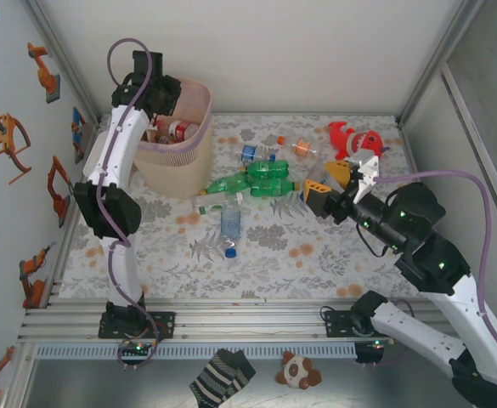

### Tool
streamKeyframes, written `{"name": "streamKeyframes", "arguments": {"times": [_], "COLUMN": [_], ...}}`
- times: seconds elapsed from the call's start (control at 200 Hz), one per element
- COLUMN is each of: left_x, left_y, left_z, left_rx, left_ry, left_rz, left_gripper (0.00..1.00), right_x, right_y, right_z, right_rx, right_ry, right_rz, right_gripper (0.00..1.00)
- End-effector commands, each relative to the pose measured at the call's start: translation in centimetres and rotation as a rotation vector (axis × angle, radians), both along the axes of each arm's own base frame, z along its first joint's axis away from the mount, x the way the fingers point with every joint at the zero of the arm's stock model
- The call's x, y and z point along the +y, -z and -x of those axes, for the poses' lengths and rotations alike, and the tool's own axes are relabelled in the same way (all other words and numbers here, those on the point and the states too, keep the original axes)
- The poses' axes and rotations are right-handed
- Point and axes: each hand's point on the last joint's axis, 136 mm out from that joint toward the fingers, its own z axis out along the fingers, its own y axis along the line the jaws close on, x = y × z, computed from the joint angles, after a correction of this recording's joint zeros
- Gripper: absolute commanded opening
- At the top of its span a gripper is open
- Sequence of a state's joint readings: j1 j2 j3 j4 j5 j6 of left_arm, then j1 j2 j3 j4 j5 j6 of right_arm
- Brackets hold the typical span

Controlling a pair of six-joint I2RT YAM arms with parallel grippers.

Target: Put the plastic bottles in the bin

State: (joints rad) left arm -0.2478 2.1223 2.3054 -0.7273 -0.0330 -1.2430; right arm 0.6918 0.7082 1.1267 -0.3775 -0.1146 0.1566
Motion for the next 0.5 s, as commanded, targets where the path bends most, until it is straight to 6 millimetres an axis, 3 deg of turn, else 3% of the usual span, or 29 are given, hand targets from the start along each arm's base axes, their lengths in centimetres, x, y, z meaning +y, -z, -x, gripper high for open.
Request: {"name": "streamKeyframes", "arguments": {"times": [0.0, 0.33, 0.491], "left_x": [-1.1, 0.5, 0.9], "left_y": [3.6, 11.1, 12.4], "left_z": [-0.6, 1.5, 1.7], "left_rx": [0.070, 0.229, 0.243], "left_ry": [0.063, -0.033, -0.042], "left_rz": [0.028, 0.067, 0.113], "left_gripper": [0.09, 0.07, 0.08], "right_x": [-0.1, 0.0, 0.1], "right_y": [-1.5, -1.4, -1.4], "right_z": [0.6, 0.5, 0.5], "right_rx": [-0.031, -0.027, -0.027], "right_ry": [-0.013, -0.016, -0.019], "right_rz": [-0.032, -0.033, -0.036], "right_gripper": [0.67, 0.67, 0.67]}}
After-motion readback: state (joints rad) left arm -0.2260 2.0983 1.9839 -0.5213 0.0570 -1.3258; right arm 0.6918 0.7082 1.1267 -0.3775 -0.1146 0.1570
